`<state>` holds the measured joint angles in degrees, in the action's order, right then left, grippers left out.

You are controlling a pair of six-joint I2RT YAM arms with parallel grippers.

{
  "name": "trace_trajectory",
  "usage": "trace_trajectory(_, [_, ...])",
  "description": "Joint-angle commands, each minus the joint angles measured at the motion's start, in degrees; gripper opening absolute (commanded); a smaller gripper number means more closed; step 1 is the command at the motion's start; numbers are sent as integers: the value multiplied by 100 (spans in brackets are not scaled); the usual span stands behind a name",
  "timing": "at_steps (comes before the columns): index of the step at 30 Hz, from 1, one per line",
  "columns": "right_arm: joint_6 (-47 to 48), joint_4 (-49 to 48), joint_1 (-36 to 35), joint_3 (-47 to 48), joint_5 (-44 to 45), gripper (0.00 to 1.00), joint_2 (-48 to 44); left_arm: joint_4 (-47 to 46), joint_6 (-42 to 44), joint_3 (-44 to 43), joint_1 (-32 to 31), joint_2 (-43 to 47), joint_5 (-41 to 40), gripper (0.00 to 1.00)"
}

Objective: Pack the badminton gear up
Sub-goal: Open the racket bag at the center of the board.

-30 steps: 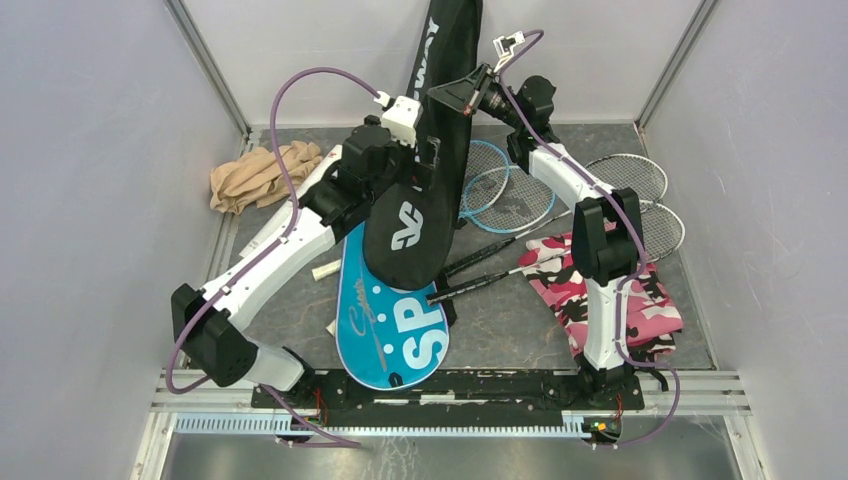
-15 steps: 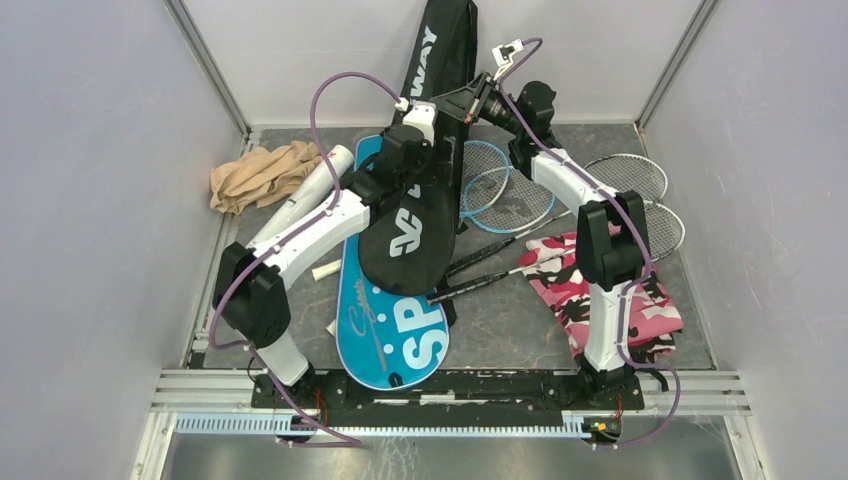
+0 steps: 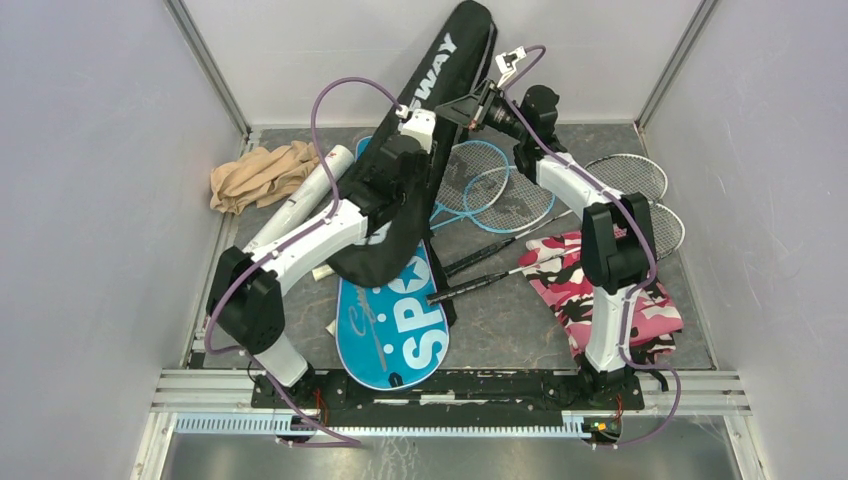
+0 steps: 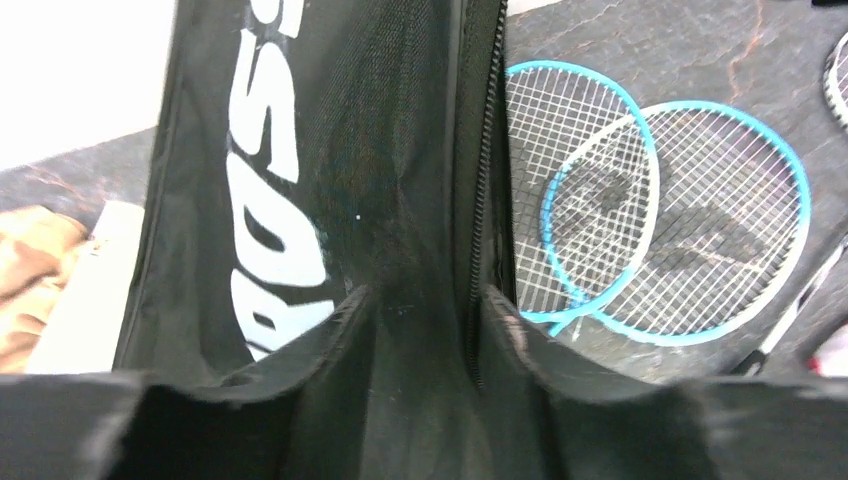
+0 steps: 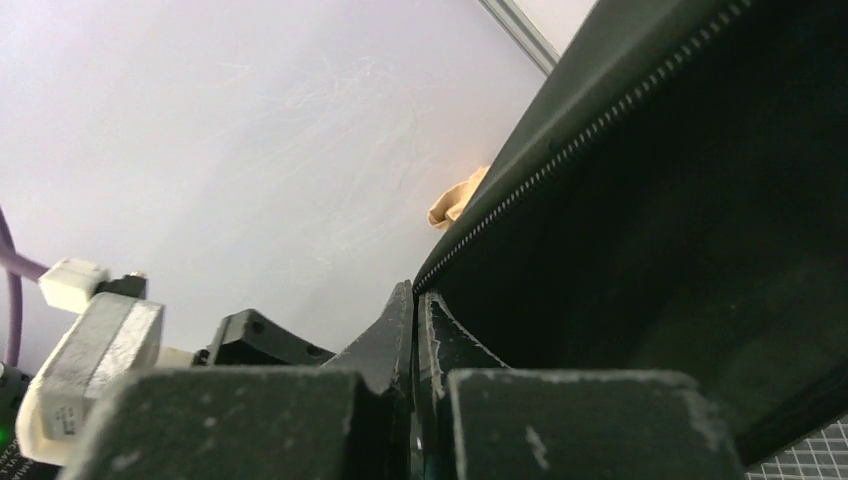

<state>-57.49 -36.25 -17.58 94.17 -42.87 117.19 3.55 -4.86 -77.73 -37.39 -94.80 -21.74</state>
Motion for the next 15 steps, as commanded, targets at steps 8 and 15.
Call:
trace_trajectory(8, [1118, 726, 230, -779, -7, 0, -1146, 186, 2127, 181, -1, 948, 412, 2])
trace_trajectory(15, [2740, 2256, 401, -1224, -396, 18, -1948, 616, 3117, 196, 3, 1340, 936, 2])
